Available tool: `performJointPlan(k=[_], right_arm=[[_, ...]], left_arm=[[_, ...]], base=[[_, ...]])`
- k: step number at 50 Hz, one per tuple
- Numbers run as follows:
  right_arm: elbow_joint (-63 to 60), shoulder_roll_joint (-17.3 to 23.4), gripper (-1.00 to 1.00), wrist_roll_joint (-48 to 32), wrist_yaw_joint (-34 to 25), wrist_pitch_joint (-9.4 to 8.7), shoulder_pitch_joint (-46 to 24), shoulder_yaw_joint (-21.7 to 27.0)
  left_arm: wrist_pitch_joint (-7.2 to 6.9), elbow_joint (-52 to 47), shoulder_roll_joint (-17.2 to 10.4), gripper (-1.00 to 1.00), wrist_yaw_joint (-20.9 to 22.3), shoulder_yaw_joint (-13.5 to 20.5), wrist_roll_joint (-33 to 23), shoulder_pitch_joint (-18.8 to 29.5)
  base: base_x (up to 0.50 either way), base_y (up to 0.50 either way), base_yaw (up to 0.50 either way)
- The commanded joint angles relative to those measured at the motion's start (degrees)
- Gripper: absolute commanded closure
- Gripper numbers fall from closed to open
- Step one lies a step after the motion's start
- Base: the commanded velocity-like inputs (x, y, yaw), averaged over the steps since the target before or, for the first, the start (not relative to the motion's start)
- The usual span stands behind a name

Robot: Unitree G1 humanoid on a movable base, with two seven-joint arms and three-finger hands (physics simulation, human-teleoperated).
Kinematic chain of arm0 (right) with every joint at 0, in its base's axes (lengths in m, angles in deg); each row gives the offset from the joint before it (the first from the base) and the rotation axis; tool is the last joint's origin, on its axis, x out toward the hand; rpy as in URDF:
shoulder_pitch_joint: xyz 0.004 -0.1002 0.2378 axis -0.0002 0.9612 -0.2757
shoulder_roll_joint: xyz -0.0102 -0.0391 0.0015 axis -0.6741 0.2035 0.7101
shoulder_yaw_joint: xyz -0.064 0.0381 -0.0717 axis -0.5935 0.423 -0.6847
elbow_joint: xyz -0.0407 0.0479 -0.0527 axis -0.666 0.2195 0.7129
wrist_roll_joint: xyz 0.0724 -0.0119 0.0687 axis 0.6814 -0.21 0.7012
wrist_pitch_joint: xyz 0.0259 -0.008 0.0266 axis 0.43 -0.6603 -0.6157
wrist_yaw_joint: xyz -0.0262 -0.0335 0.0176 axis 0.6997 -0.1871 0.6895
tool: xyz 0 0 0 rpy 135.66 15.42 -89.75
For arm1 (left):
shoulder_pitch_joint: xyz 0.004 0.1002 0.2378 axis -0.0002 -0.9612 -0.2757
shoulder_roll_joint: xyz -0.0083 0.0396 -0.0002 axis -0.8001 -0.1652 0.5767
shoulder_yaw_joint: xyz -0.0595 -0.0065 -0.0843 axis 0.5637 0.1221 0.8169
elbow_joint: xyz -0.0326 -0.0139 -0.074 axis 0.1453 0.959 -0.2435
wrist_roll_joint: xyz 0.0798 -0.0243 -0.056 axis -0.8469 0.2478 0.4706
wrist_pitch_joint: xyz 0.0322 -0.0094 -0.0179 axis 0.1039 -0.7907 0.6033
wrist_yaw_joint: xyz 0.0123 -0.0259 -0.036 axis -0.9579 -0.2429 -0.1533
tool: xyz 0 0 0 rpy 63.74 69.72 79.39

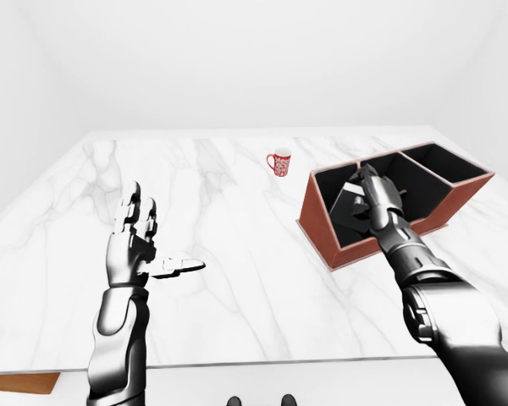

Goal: Pick up the book and place it in the left compartment of the caddy.

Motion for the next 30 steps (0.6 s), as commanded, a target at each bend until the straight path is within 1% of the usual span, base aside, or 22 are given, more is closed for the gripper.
performJointPlan(k=[1,30], right_arm=[[-0.39,-0.51,1.00,-0.48,2.06,0.00,0.01,0.90],[0.65,-1.54,1.00,-2.04,2.47,0.00,1.02,0.72]], left_arm=[[0.00,-0.62,-0.02,-1.00,0.12,0.23,0.13,-0.12],[0.00,-1.09,-0.06,-1.00,0.19,0.47,0.34,-0.06]], base=[[0.00,0.00,0.00],[0.00,0.00,0.00]])
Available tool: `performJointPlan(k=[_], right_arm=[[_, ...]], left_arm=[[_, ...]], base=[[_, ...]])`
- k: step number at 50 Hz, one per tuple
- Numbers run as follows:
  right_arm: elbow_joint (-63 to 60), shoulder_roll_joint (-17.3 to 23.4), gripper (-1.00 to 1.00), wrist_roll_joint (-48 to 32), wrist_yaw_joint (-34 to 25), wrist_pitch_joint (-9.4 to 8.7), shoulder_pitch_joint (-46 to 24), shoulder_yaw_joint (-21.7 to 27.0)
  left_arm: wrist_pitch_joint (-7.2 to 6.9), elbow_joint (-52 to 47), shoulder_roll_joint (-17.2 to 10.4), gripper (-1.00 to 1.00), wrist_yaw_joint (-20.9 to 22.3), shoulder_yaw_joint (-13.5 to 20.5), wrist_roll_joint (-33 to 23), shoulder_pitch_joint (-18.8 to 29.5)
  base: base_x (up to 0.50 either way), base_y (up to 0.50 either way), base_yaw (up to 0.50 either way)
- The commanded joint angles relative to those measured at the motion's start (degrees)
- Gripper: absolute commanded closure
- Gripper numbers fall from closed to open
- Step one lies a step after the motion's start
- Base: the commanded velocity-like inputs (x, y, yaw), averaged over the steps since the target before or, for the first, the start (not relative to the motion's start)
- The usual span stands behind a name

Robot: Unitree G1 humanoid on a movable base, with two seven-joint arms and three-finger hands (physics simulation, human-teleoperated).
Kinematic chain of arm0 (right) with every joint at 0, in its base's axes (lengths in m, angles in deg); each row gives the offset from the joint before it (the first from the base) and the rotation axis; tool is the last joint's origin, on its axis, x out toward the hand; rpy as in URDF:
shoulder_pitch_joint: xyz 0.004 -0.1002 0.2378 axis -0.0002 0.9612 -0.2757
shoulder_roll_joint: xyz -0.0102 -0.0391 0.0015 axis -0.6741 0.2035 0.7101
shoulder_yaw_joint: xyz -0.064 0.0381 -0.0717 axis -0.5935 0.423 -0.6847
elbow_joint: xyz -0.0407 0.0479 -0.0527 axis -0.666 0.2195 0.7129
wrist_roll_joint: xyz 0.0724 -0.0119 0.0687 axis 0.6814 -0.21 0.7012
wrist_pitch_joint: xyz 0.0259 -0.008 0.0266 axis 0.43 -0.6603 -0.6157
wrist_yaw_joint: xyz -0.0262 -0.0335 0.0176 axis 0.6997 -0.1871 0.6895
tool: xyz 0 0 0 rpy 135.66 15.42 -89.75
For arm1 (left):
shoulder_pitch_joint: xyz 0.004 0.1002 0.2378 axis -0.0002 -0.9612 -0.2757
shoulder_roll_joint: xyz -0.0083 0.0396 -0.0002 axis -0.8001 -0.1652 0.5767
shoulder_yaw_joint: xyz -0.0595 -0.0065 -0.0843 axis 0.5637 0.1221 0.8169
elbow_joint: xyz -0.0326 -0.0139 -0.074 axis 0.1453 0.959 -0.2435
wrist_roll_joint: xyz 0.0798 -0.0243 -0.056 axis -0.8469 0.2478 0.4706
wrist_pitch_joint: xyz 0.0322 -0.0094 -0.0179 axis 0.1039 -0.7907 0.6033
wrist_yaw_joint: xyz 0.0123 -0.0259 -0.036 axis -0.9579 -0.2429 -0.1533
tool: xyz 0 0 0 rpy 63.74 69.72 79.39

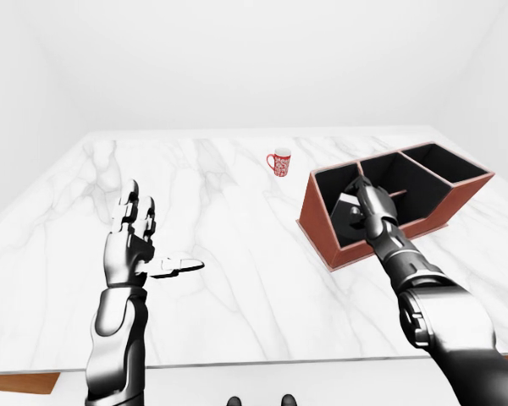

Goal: Pick up the book and place it in the left compartment of the caddy.

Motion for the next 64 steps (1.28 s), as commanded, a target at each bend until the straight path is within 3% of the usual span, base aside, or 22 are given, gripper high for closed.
performJointPlan(k=[1,7,8,10,21,22,24,25,26,32,34,38,43,45,47,49,50,52,57,64], right_arm=[[-1.32,-0.03,1.00,0.27,1.54,0.00,-0.65,0.79],[-1.41,0.08,1.00,0.49,1.06,0.00,-0.77,1.07],[-1.40,0.11,0.77,0.34,0.46,0.00,-0.71,0.90],[-1.62,0.14,-1.00,0.86,0.62,0.00,-0.80,1.27],[-10.69,2.93,-1.00,1.26,0.49,0.00,-5.94,1.39],[-18.60,3.82,-1.00,1.26,-1.55,-0.89,-6.16,1.88],[-32.94,3.84,-1.00,2.03,-7.34,-6.21,-4.23,3.64],[-39.16,3.93,-1.00,1.92,-9.55,-8.46,-3.32,4.36],[-52.34,4.10,-1.00,2.16,-15.33,-10.00,-1.81,5.76],[-84.44,4.44,-1.00,3.05,-26.92,-10.00,-0.89,9.48],[-89.40,4.34,-1.00,3.62,-28.03,-10.00,0.23,9.50],[-101.98,0.54,-1.00,10.18,-27.46,-10.00,5.89,11.58],[-117.02,-8.10,-1.00,28.11,-17.85,-10.00,19.29,12.98],[-119.80,-11.70,-1.00,35.55,-15.30,-10.00,24.98,11.27],[-119.13,-18.04,-1.00,41.65,-14.87,-10.00,36.58,5.00],[-118.67,-20.18,-1.00,43.48,-14.59,-10.00,41.71,1.36],[-118.13,-21.52,-1.00,42.77,-15.86,-10.00,48.34,-4.04],[-115.91,-22.44,-1.00,40.52,-15.74,-10.00,53.22,-8.32],[-111.59,-22.86,-1.00,42.36,-16.24,-10.00,58.47,-13.83],[-107.85,-22.85,-1.00,41.97,-15.19,-10.00,57.04,-14.46]], left_arm=[[0.00,-0.01,-0.04,-1.00,0.05,0.15,0.06,0.08],[0.00,-0.32,-0.02,-1.00,0.05,0.14,0.14,-0.02],[0.00,-0.36,-0.02,-1.00,0.03,0.14,0.14,-0.02],[0.00,-0.29,0.00,-1.00,0.04,0.14,0.11,-0.04],[0.00,0.13,0.10,-1.00,0.12,-0.06,-0.16,-0.12],[0.00,0.30,0.15,-1.00,0.12,-0.17,-0.28,-0.16],[0.00,0.56,0.16,-1.00,0.14,-0.24,-0.41,-0.14],[0.00,0.56,0.16,-1.00,0.14,-0.26,-0.39,-0.14],[0.00,0.65,0.19,-1.00,0.14,-0.33,-0.46,-0.19],[0.00,0.78,0.20,-1.00,0.18,-0.39,-0.52,-0.21],[0.00,0.55,0.26,-1.00,0.20,-0.47,-0.54,-0.36],[0.00,0.79,0.48,-1.00,0.39,-0.78,-0.89,-0.73],[0.00,0.40,1.19,-1.00,0.67,-2.15,-2.14,-1.69],[0.00,0.76,1.38,-1.00,0.50,-2.44,-2.48,-1.59],[0.00,-0.31,1.88,-1.00,0.24,-3.50,-2.94,-2.05],[0.00,-1.59,2.24,-1.00,0.29,-4.23,-3.40,-2.87],[0.00,-2.11,2.51,-1.00,0.49,-4.87,-3.80,-3.44],[0.00,-2.71,2.69,-1.00,0.67,-5.04,-4.07,-3.93],[0.00,-2.96,2.47,-1.00,0.88,-4.17,-3.70,-3.46],[0.00,-2.30,2.42,-1.00,1.06,-3.85,-3.45,-3.25]], base=[[0.00,0.00,0.00],[0.00,0.00,0.00],[0.00,0.00,0.00],[0.00,0.00,0.00],[0.00,0.00,0.00],[0.00,0.00,0.00],[0.00,0.00,0.00],[0.00,0.00,0.00],[0.00,0.00,0.00],[0.00,0.00,0.00],[0.00,0.00,0.00],[0.00,0.00,0.00],[0.00,0.00,0.00],[0.00,0.00,0.00],[0.00,0.00,0.00],[0.00,0.00,0.00],[0.00,0.00,0.00],[0.00,0.00,0.00],[0.00,0.00,0.00],[0.00,0.00,0.00]])
